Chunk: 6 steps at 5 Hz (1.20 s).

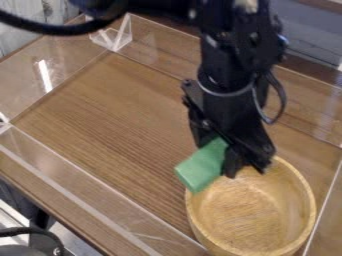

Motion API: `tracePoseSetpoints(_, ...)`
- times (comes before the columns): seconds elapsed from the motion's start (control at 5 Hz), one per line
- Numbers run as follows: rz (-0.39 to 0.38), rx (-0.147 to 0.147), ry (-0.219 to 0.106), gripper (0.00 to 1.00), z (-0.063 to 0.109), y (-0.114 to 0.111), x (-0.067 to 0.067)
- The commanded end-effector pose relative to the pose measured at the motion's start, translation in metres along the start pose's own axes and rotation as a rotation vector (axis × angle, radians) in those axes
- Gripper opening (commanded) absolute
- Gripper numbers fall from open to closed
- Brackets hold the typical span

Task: Put the green block in the brown bowl

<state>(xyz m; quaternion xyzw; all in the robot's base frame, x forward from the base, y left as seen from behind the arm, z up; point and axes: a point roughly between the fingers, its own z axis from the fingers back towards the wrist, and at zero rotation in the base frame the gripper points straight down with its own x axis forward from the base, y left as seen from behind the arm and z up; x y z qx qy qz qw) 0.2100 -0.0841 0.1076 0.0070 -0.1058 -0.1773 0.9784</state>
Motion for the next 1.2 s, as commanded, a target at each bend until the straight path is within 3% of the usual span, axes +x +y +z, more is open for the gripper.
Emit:
tracePoseSetpoints(0.0,0.019,-0.001,-0.053,0.0,0.005,-0.009,0.004)
tracePoseSetpoints(1.0,0.056,-0.063,-0.039,0.0,0.004,-0.026,-0.007)
